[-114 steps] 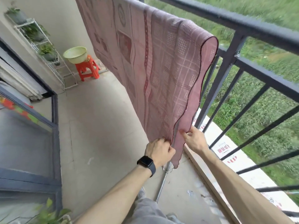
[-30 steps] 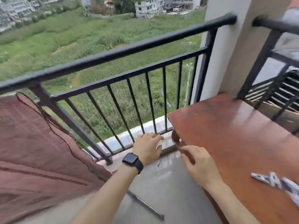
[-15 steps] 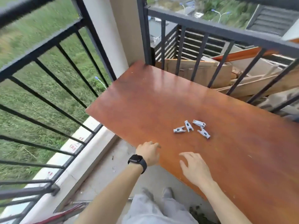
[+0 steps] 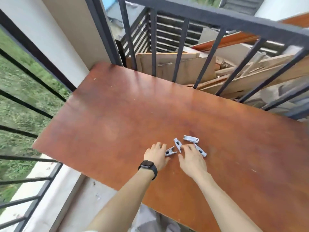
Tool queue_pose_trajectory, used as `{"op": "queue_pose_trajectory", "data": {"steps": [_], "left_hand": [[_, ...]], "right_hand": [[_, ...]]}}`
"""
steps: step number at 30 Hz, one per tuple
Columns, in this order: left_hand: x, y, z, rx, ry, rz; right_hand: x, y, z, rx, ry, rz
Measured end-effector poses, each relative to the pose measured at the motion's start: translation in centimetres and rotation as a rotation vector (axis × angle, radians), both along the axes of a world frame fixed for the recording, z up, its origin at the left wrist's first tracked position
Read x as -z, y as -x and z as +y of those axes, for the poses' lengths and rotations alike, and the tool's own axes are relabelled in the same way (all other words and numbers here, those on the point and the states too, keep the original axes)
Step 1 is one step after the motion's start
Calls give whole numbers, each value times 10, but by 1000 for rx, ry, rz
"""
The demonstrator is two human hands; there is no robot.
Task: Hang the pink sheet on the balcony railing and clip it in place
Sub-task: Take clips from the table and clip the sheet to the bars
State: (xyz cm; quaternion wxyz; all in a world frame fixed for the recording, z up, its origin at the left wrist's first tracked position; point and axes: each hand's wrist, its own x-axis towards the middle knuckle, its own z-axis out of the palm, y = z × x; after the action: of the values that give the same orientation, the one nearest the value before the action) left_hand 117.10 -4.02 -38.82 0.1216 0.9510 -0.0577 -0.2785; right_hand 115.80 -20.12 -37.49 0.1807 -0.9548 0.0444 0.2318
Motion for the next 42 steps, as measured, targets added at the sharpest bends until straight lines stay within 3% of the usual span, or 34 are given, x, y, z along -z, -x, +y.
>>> {"op": "queue_pose_trajectory", "data": {"steps": [4,8,15,20,23,34,42], "left_hand": [[16,1,19,17,-27,-75],[21,28,61,-149,53,-85],[-21,93,131,-764,393,26],[-79,164,162,-1023,822,-79],[-119,213,173,-1149,923,-250],[-225,385,237,-1498,584,-988],[-313,519,285,-1614,393,-1284]], "right_hand": [[19,-12,9,-7,117,14],[26,-13,17,-24,212,-38],[-23,34,66,-158,-186,11],[-83,82,118,-453,-440,39],[-114,106,153,-614,-519,41],[-195,226,309,-899,-856,87],[-260,346,406,-1075,-1162,351]]}}
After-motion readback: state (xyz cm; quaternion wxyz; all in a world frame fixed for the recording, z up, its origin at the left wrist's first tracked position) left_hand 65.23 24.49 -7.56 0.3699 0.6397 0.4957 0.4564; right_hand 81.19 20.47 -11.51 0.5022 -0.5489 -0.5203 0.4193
